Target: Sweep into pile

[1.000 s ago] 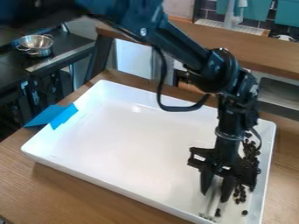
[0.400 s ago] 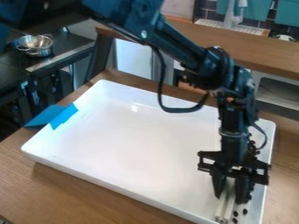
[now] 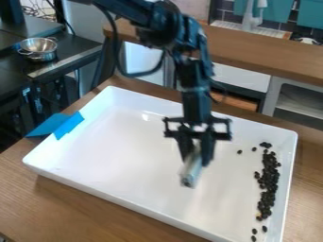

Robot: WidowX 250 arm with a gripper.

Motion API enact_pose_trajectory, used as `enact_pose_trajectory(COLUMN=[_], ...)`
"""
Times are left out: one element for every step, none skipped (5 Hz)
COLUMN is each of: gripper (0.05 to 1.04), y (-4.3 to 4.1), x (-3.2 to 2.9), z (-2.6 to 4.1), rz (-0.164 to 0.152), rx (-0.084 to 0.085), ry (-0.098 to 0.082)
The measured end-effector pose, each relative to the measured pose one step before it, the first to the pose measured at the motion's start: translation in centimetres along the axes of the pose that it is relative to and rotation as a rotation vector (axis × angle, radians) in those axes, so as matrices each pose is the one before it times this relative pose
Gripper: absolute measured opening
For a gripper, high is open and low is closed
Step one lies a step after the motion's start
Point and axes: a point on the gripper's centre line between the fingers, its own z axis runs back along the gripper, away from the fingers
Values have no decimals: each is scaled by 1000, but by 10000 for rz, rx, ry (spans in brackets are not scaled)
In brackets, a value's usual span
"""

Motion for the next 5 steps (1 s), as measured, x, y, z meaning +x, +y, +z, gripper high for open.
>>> enact_pose_trajectory(gripper=[380,380,380,380,380], y=[3171,5146,4484,3044,796], x=[1026,1307,781,474,-275], z=[3141,-187,-12,-1300,-1592], rz=[-172,92,184,302,-357], rx=[398,861,570,332,434], ry=[-234,160,-520,-220,-33])
